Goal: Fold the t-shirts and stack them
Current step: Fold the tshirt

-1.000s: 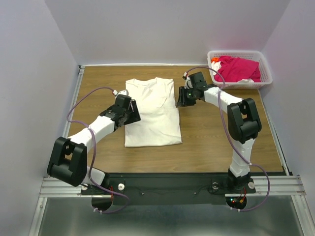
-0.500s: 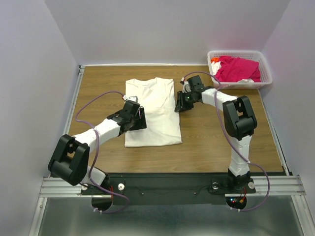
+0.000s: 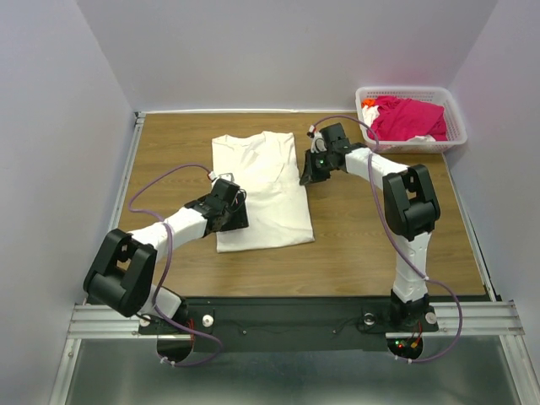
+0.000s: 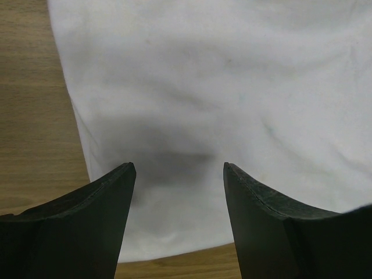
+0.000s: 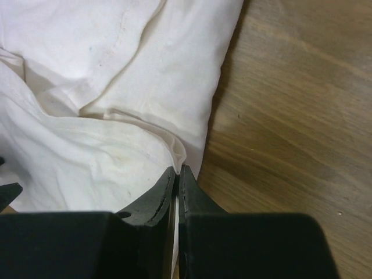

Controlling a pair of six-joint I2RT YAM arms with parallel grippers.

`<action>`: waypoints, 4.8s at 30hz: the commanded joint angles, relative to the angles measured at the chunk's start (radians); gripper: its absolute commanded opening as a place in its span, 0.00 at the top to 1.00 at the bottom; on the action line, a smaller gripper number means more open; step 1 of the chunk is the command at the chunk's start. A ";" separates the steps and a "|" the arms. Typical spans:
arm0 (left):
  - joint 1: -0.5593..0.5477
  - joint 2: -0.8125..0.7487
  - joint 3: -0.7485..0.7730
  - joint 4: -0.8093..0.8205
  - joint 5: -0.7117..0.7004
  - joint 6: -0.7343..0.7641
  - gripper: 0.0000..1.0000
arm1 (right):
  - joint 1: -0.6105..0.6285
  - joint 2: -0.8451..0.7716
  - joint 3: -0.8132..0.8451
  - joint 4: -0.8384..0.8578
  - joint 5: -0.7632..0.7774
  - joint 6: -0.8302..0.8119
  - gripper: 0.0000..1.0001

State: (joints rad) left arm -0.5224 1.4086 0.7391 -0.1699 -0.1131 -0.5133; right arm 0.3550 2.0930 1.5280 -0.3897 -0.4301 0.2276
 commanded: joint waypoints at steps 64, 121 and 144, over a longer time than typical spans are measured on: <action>0.285 0.269 0.321 0.095 0.026 0.176 0.42 | 0.045 -0.433 -0.384 0.150 -0.022 0.076 0.51; 0.220 -0.011 -0.162 0.063 0.248 -0.154 1.00 | 0.354 0.001 -0.219 0.252 -0.483 0.019 0.91; 0.302 -0.031 -0.188 0.000 0.234 -0.136 1.00 | -0.031 -0.208 -0.615 0.253 -0.539 -0.030 0.98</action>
State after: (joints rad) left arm -0.2371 1.3800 0.5823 -0.0593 0.2031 -0.7029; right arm 0.3252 1.9446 0.9241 -0.1490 -1.0382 0.2028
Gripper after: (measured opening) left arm 0.061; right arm 0.024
